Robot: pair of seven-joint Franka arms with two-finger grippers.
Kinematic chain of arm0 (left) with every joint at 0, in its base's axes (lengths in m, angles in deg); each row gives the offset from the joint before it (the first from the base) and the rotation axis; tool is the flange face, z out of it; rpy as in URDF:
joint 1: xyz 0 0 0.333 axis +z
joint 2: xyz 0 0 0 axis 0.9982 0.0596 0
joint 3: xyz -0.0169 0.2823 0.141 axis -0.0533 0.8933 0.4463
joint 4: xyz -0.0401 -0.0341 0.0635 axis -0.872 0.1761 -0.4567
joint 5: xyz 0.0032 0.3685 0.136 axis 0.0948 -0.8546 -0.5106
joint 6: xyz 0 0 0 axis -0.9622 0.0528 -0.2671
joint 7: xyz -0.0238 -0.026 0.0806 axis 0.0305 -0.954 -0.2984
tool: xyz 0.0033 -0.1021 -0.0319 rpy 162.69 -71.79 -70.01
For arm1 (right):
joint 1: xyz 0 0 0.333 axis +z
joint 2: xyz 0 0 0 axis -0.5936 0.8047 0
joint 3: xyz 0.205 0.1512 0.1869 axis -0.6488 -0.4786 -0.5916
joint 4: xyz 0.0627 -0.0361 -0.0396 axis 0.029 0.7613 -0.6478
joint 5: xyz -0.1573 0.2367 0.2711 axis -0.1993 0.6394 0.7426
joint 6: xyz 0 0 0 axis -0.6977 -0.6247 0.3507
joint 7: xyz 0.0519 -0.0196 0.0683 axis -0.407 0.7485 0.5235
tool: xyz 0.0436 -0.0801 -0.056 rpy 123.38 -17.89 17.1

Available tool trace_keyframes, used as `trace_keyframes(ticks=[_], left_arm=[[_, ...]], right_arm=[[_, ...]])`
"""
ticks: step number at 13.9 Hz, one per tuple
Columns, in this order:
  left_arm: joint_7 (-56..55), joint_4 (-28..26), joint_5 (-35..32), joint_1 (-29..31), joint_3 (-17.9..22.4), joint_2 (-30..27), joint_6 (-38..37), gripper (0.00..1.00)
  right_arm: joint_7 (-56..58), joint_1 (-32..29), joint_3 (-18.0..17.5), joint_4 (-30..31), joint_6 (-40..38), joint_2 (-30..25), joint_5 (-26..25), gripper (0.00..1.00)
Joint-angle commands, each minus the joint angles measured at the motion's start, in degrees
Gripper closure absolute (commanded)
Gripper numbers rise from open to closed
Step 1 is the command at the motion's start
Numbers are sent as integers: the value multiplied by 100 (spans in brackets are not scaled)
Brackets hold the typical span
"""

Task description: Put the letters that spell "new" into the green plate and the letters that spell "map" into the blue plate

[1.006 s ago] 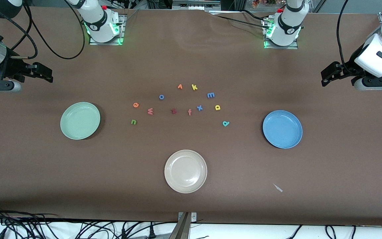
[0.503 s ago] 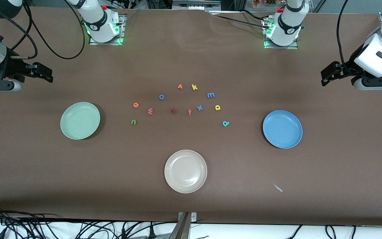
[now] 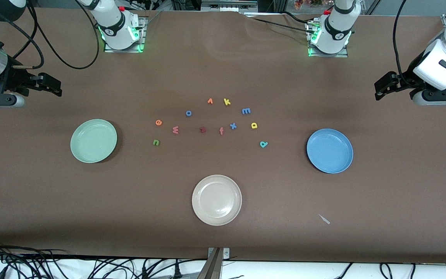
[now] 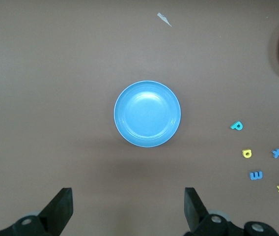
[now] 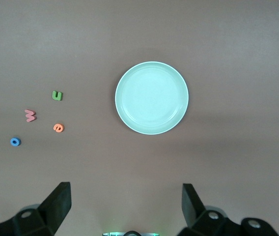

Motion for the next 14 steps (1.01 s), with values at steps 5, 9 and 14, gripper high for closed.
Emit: trace_keyframes(ticks=[5,9,14], left_arm=[[84,208,-57,-36,13,93,-142,0],[92,208,-57,-36,13,93,-142,0],[92,208,-57,-36,13,93,-142,0]], right_arm=[[83,-3,3,-78,-42,21,46,0],[13,-3,-6,-78,-25,21,55,0],[13,-3,-15,-60,-7,30,160,0]])
